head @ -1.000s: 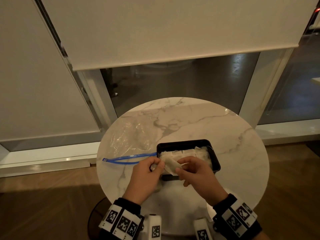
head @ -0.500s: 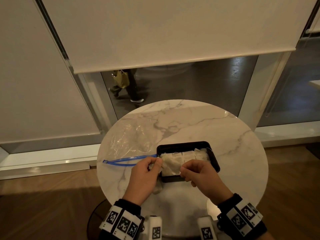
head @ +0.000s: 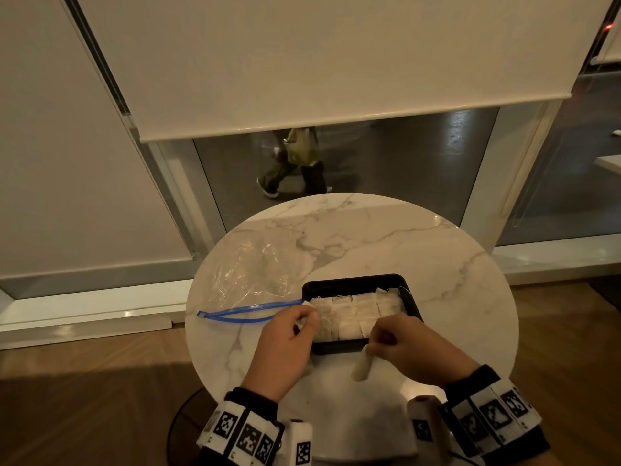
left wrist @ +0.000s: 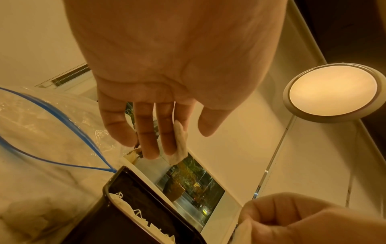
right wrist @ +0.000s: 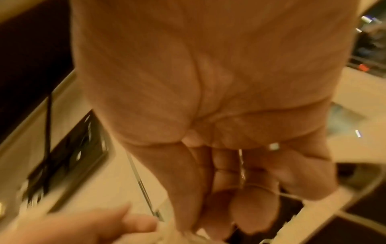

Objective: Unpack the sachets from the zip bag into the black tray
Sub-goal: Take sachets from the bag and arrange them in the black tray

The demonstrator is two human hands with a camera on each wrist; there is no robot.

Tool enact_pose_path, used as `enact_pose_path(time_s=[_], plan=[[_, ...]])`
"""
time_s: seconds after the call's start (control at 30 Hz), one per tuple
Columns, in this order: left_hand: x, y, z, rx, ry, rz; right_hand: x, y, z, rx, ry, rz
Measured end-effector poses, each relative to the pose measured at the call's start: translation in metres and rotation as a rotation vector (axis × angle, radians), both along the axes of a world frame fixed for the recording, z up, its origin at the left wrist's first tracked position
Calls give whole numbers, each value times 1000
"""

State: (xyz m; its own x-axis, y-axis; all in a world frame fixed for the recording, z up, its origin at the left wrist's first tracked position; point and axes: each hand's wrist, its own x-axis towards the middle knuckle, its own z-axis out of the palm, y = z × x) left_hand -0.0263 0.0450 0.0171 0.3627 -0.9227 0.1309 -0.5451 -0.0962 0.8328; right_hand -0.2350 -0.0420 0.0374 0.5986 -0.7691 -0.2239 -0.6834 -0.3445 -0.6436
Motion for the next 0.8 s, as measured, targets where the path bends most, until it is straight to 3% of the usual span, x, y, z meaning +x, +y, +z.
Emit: enact_pose_path(time_s=[0.1, 0.2, 0.27, 0.4, 0.8], plan=[[-3, 2, 1, 57, 59, -168, 1, 5, 3, 154, -88, 115], [-9, 5, 4, 134, 205, -336, 4, 5, 3, 171, -153, 139], [-11, 6, 4, 148, 178, -377, 6, 4, 2, 172, -227, 136], [-11, 2, -2, 122, 60, -352, 6, 4, -1, 155, -372, 92], [-11, -2, -5, 48, 168, -239, 6, 2, -7, 15, -447, -7]])
